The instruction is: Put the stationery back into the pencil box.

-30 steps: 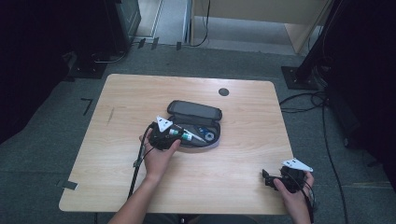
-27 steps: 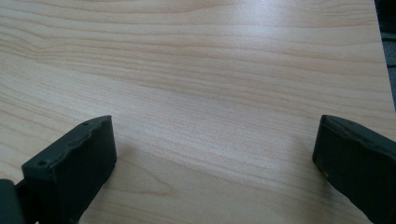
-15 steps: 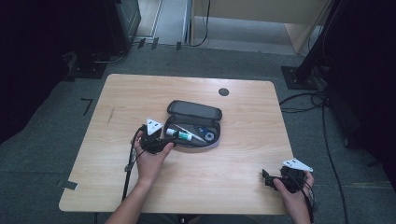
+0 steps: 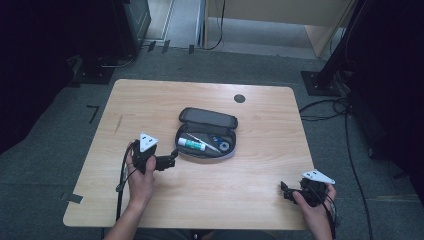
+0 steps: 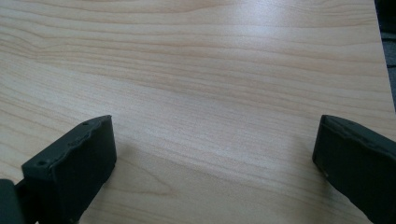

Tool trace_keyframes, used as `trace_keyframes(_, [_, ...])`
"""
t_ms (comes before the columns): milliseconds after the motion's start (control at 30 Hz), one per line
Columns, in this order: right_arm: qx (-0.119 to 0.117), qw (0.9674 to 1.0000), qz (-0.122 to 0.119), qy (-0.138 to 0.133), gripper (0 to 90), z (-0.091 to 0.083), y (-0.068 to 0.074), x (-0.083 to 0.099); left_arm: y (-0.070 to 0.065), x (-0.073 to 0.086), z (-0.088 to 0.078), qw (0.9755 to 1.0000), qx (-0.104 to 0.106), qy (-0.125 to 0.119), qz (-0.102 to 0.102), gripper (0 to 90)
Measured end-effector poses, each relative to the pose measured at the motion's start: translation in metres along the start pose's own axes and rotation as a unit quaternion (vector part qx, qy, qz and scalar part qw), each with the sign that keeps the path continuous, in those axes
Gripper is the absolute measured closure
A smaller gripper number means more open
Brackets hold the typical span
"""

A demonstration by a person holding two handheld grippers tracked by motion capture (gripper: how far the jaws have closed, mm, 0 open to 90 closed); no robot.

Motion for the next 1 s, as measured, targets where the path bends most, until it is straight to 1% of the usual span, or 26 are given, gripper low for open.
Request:
trace_keyframes(33, [0.0, 1.0, 0.0, 0.0, 0.0, 0.0, 0.0, 0.0, 0.003, 0.002, -0.004, 1.0, -0.005, -0.001, 0.0, 1.5])
trace_keyframes(100, [0.0, 1.0, 0.0, 0.0, 0.0, 0.0, 0.0, 0.0, 0.011, 0.007, -0.01, 0.9998, -0.016, -0.004, -0.008, 1.5])
trace_keyframes(133, [0.0, 1.0, 0.001, 0.0, 0.0, 0.0, 0.0, 0.0, 0.014, 0.009, -0.013, 0.9998, -0.016, -0.004, -0.01, 1.5])
trace_keyframes(233, [0.0, 1.0, 0.0, 0.0, 0.0, 0.0, 0.0, 0.0, 0.023, 0.017, -0.021, 0.9995, -0.028, -0.002, -0.011, 1.4])
trace_keyframes(333, [0.0, 1.0, 0.0, 0.0, 0.0, 0.0, 0.0, 0.0, 0.031, 0.025, -0.028, 0.9991, -0.04, 0.003, -0.01, 1.4])
trace_keyframes(400, [0.0, 1.0, 0.0, 0.0, 0.0, 0.0, 0.0, 0.0, 0.036, 0.031, -0.032, 0.9989, -0.045, 0.004, -0.015, 1.4])
trace_keyframes(567, [0.001, 1.0, 0.001, 0.0, 0.0, 0.0, 0.0, 0.0, 0.049, 0.041, -0.043, 0.998, -0.059, 0.015, -0.018, 1.4])
trace_keyframes(800, [0.002, 1.0, 0.001, 0.001, 0.0, 0.0, 0.0, 0.0, 0.06, 0.058, -0.054, 0.9969, -0.071, 0.026, -0.021, 1.4])
trace_keyframes(900, [0.002, 1.0, 0.001, 0.001, 0.0, 0.0, 0.0, 0.0, 0.062, 0.065, -0.059, 0.9964, -0.078, 0.03, -0.014, 1.4])
trace_keyframes(1000, [0.002, 1.0, 0.001, 0.001, 0.0, 0.0, 0.0, 0.0, 0.065, 0.073, -0.064, 0.9959, -0.083, 0.035, -0.011, 1.4])
Point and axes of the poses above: each handheld gripper's, and its own axes: z roughly forward along the jaws, x roughly out of its underside, y roughly to its left, the point moved 4 cm from there along z, roughly forward along the jaws, and after that the axes turned 11 degrees about z, right-handed, at the moved point
